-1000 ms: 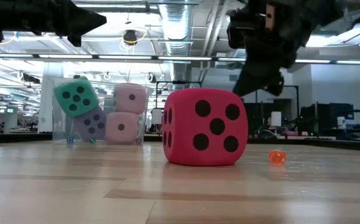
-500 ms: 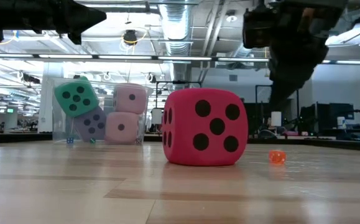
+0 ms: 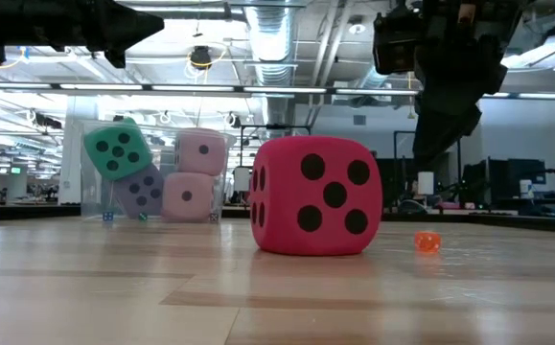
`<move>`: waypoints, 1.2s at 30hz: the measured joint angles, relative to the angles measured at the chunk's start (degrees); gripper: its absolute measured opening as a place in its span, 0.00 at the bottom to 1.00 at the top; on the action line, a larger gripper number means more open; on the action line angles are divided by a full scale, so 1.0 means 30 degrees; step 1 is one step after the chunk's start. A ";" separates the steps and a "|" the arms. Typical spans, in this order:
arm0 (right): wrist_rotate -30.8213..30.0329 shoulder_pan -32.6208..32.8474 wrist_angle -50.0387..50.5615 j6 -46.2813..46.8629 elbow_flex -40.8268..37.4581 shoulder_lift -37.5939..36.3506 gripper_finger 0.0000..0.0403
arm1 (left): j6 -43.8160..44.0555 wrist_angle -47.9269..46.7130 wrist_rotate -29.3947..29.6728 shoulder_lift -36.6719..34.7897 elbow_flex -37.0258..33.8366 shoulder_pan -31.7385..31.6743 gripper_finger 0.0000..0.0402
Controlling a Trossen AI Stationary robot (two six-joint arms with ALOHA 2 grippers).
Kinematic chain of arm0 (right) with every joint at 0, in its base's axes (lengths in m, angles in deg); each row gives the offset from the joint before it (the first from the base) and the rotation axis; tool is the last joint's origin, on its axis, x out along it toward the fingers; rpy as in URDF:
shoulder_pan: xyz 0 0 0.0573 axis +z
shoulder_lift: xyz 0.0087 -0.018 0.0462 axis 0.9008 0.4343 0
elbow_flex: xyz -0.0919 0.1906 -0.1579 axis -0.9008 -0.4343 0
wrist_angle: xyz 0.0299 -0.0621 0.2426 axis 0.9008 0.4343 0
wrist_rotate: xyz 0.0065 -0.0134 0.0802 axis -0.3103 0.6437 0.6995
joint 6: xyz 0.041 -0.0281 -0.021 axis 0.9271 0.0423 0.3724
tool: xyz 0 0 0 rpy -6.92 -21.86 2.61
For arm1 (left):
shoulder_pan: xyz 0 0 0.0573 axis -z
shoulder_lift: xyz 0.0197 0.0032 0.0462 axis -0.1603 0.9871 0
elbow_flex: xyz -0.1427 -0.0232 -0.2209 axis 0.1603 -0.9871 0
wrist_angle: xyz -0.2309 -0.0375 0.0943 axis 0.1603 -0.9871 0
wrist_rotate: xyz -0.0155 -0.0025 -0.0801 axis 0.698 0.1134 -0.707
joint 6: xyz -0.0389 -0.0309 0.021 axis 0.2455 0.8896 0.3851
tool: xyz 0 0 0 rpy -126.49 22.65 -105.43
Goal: Pick & Place Dice
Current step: Put the small orange dice into the transparent container
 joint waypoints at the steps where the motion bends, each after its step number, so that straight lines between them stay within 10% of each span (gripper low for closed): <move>1: 0.0000 0.0000 0.0007 -0.0054 0.0000 0.0000 0.37 | -0.0006 0.0000 0.0000 0.0000 0.0000 0.0000 0.01; 9: -0.0511 -0.0066 -0.0452 -0.1488 0.0000 0.0040 0.59 | 0.0001 -0.0004 0.0000 0.0000 0.0000 0.0000 0.01; 36: -0.1788 0.0834 -0.2004 -0.0520 0.0007 0.4481 0.58 | 0.0001 -0.0015 0.0000 -0.0002 0.0000 0.0000 0.01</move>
